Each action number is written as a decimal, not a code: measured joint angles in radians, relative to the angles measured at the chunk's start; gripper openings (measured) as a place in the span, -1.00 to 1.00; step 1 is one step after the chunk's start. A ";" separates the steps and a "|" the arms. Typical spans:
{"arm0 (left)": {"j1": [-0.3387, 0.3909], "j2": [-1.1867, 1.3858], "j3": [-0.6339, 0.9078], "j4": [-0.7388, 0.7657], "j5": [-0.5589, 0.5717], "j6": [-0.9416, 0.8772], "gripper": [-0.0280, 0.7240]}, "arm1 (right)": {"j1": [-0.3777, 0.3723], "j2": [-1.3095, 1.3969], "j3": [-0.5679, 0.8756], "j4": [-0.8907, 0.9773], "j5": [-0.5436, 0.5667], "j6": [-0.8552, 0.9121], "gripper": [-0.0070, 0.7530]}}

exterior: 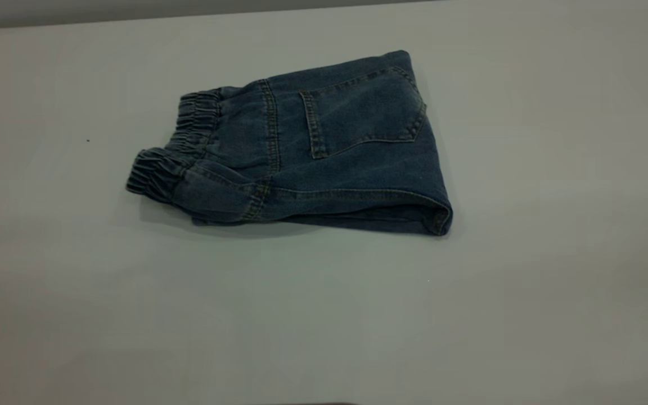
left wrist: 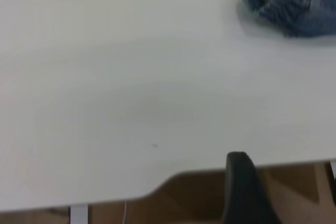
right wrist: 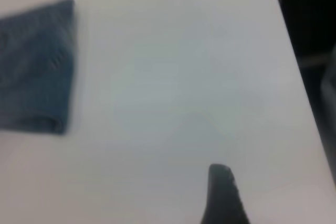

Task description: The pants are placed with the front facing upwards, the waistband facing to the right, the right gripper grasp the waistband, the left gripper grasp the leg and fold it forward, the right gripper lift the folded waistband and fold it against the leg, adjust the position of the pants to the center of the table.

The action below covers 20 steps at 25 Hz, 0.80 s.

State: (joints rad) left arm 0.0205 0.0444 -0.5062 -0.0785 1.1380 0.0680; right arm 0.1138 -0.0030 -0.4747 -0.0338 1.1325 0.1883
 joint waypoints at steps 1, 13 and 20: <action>0.000 -0.028 0.000 0.000 0.001 0.000 0.03 | 0.000 -0.006 0.000 0.000 0.000 0.000 0.07; 0.000 -0.062 0.000 0.000 0.013 0.000 0.03 | 0.000 -0.007 0.000 0.000 0.000 0.000 0.07; 0.000 -0.062 0.000 0.000 0.013 0.000 0.03 | 0.000 -0.007 0.000 0.000 0.000 0.000 0.07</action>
State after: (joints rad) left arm 0.0205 -0.0174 -0.5062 -0.0785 1.1506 0.0680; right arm 0.1138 -0.0096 -0.4747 -0.0338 1.1325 0.1883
